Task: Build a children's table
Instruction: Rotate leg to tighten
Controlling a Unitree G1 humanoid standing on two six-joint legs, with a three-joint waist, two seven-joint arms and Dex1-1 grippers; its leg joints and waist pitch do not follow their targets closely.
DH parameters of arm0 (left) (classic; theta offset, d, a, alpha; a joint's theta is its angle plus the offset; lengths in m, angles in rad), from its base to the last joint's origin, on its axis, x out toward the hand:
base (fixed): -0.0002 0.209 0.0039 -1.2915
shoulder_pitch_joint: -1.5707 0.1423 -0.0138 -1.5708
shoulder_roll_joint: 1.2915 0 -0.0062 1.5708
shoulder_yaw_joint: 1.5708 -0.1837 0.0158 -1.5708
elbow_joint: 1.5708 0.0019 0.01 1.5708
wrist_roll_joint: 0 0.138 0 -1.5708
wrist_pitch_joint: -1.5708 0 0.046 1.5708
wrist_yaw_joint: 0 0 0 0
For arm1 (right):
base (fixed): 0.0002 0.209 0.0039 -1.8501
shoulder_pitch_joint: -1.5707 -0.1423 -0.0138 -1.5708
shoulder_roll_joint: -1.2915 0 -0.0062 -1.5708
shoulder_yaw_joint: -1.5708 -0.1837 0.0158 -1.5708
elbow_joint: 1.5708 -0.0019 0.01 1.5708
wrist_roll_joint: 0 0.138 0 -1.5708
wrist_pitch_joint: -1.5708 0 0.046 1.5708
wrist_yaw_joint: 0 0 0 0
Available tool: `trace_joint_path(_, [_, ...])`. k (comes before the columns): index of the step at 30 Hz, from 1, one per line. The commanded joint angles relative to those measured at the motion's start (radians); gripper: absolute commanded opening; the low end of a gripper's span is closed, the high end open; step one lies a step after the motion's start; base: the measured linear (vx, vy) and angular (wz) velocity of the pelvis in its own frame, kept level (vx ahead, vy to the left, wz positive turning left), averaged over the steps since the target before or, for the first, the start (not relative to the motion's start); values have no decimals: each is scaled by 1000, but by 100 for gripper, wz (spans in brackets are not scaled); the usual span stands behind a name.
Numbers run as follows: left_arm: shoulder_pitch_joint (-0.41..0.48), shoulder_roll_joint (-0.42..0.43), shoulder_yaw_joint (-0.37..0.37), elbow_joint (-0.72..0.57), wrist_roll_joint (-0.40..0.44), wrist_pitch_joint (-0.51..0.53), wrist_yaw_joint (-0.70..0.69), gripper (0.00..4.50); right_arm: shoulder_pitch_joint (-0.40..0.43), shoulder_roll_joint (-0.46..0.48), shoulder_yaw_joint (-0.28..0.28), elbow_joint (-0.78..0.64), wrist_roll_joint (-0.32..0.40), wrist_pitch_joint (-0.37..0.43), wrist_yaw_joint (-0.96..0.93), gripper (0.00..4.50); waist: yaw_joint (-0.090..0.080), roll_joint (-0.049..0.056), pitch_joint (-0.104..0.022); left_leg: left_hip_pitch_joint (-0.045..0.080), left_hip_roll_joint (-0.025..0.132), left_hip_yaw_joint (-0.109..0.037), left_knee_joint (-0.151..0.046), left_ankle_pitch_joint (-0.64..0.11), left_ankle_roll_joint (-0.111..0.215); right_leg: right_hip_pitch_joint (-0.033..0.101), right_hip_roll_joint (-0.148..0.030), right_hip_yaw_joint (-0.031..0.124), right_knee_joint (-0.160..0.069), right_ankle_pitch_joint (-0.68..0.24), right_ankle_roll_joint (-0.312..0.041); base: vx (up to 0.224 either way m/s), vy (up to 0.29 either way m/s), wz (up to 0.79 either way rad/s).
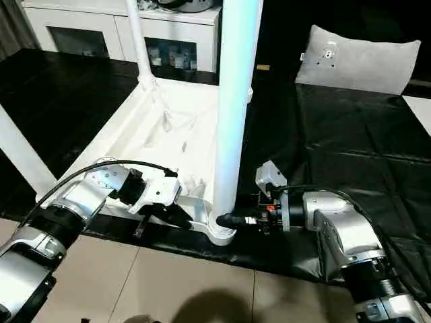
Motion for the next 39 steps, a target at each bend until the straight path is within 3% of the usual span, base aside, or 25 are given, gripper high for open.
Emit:
trace_joint_path(1, [-1,-17,-22,6,21,8,1,0,14,25,-35,-63,73,45,-17,199,-1,-4,-69,6,45,-8,-73,-228,37,55,-67,54,-69,-369,-160,0,0,0])
trace_joint_path(5, [-7,-46,5,14,29,88,106,0,45,73,-40,-101,37,49,-144,199,-7,-5,-65,6,41,-10,-76,-255,21,53,-67,51,-74,-421,-141,0,0,0])
trace_joint_path(8, [-21,-106,45,34,21,186,240,0,23,155,-60,-49,-51,52,-363,198,-19,-1,-59,16,28,-12,-70,-306,0,43,-67,40,-99,-582,-81,0,0,0])
trace_joint_path(9, [-29,-136,60,36,20,241,305,0,3,200,-78,-16,-89,50,-478,198,-28,-2,-56,18,23,-12,-65,-314,-9,36,-64,34,-105,-626,-62,0,0,0])
trace_joint_path(12, [-55,-211,95,63,18,318,442,0,-37,289,-115,28,-161,81,-719,195,-68,-5,-52,9,13,-26,-54,-364,-21,43,-57,-10,-134,-726,24,-19,3,-3])
trace_joint_path(13, [-56,-215,96,66,20,319,451,0,-39,292,-115,29,-165,81,-730,195,-85,6,-53,12,17,-30,-56,-389,-10,48,-58,-22,-146,-712,36,0,0,0])
trace_joint_path(14, [-67,-238,105,81,20,327,499,0,-50,320,-125,36,-171,85,-778,195,-94,10,-55,8,22,-35,-60,-405,-4,57,-59,-26,-146,-689,36,0,0,0])
trace_joint_path(15, [-81,-271,122,97,19,343,571,0,-65,361,-137,41,-180,94,-853,195,-110,25,-55,11,42,-45,-71,-459,6,66,-63,-36,-144,-621,17,2,57,-8])
trace_joint_path(16, [-86,-282,128,103,20,347,595,0,-69,374,-139,41,-185,98,-878,195,-122,32,-54,4,64,-56,-91,-521,8,79,-60,-30,-121,-517,-11,2,57,-8])
trace_joint_path(17, [-94,-300,137,111,23,350,632,0,-77,398,-143,43,-194,104,-921,195,-126,31,-56,6,69,-58,-96,-547,6,81,-61,-24,-114,-481,-22,0,0,0])
trace_joint_path(18, [-98,-309,139,114,27,352,648,0,-78,409,-139,41,-203,100,-939,195,-128,24,-55,19,53,-48,-89,-548,4,65,-70,-15,-122,-479,-45,0,0,0])
trace_joint_path(19, [-102,-314,138,111,44,350,671,0,-79,422,-130,43,-227,66,-947,228,-128,15,-53,25,27,-36,-70,-491,8,54,-78,-19,-139,-549,-53,0,0,0])
trace_joint_path(21, [-102,-314,138,107,49,356,674,0,-78,426,-130,47,-242,37,-957,248,-123,14,-55,14,17,-29,-62,-395,29,61,-83,-22,-146,-594,-38,0,0,0])
trace_joint_path(23, [-101,-305,138,103,51,354,667,0,-70,423,-140,47,-224,25,-942,265,-117,18,-61,5,28,-31,-70,-337,40,65,-79,-13,-133,-516,-55,0,0,0])
trace_joint_path(25, [-90,-276,136,95,55,340,635,0,-53,391,-139,29,-212,0,-894,283,-109,15,-68,-5,35,-30,-73,-279,52,69,-77,2,-109,-392,-99,0,0,0])
trace_joint_path(27, [-87,-264,135,96,56,333,625,0,-43,375,-144,17,-206,-5,-876,296,-103,11,-69,-7,34,-24,-71,-241,72,67,-75,12,-97,-338,-132,0,0,0])
trace_joint_path(29, [-78,-237,125,93,57,311,588,0,-25,333,-151,-3,-198,-8,-823,311,-96,5,-70,-8,27,-19,-66,-213,88,66,-71,21,-90,-334,-144,0,0,0])
trace_joint_path(32, [-60,-200,114,86,49,240,512,0,-13,257,-171,-2,-177,-11,-722,343,-72,11,-82,-19,31,-18,-59,-106,118,72,-74,27,-72,-250,-162,0,0,0])
trace_joint_path(35, [-45,-173,97,81,52,193,445,0,-12,195,-178,2,-150,-8,-619,359,-60,9,-78,-19,33,-16,-57,-94,133,66,-69,30,-63,-191,-187,0,0,0])
trace_joint_path(36, [-37,-156,81,77,57,171,398,0,-11,150,-172,3,-132,-9,-542,380,-53,12,-75,-14,33,-12,-58,-136,126,65,-70,28,-70,-256,-177,0,0,0])
trace_joint_path(39, [-31,-135,60,74,64,131,343,0,-6,103,-154,-2,-117,-21,-457,395,-43,12,-74,-10,37,-12,-60,-151,114,63,-68,29,-73,-291,-165,0,0,0])
